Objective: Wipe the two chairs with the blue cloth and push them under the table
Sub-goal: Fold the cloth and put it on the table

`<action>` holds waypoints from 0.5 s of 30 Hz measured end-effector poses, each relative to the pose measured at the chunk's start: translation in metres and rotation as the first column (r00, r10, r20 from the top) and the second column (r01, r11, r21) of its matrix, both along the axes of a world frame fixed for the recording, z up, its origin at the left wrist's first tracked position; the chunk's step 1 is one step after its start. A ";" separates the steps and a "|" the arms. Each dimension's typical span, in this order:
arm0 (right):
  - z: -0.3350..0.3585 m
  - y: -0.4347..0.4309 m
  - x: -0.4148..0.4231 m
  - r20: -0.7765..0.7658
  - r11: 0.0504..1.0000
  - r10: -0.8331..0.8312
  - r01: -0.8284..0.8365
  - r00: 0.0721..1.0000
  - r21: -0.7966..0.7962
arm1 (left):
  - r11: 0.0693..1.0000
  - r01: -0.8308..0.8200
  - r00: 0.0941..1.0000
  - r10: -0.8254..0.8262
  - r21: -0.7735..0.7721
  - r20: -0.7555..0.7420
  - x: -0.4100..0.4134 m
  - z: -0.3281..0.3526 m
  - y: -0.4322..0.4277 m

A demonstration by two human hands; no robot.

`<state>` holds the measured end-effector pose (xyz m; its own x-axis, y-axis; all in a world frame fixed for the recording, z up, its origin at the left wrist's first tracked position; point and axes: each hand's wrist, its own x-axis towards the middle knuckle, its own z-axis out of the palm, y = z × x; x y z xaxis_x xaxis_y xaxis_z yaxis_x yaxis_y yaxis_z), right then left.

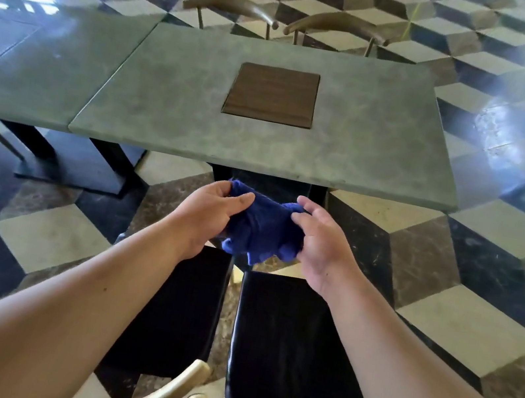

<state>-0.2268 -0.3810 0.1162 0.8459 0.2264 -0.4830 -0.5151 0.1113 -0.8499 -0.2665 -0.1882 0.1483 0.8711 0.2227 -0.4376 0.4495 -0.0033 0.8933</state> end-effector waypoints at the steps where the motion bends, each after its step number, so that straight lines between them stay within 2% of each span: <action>1: 0.001 -0.001 0.005 0.007 1.000 -0.009 0.010 1.000 -0.019 | 1.000 -0.019 1.000 0.019 -0.018 -0.010 0.003 0.000 -0.002; 5: 0.001 -0.004 0.018 -0.087 0.998 -0.053 0.056 0.995 0.030 | 0.988 -0.063 0.997 0.057 -0.138 -0.051 0.010 -0.001 -0.011; 7: -0.003 -0.007 0.020 -0.115 1.000 -0.013 0.015 0.993 0.015 | 0.987 -0.071 0.996 0.063 -0.145 -0.061 0.013 -0.002 -0.014; 11: -0.008 -0.014 0.020 -0.071 0.995 0.083 -0.087 0.994 -0.057 | 0.983 -0.061 0.997 0.051 -0.172 -0.065 0.019 -0.004 -0.015; 13: -0.009 -0.014 0.022 -0.025 0.991 0.071 -0.073 0.997 -0.108 | 0.989 -0.072 0.996 0.063 -0.132 -0.069 0.022 -0.008 -0.011; 15: -0.008 -0.011 0.024 0.065 0.973 0.048 -0.032 0.997 -0.229 | 0.995 -0.099 0.991 0.098 -0.007 -0.087 0.024 -0.015 -0.005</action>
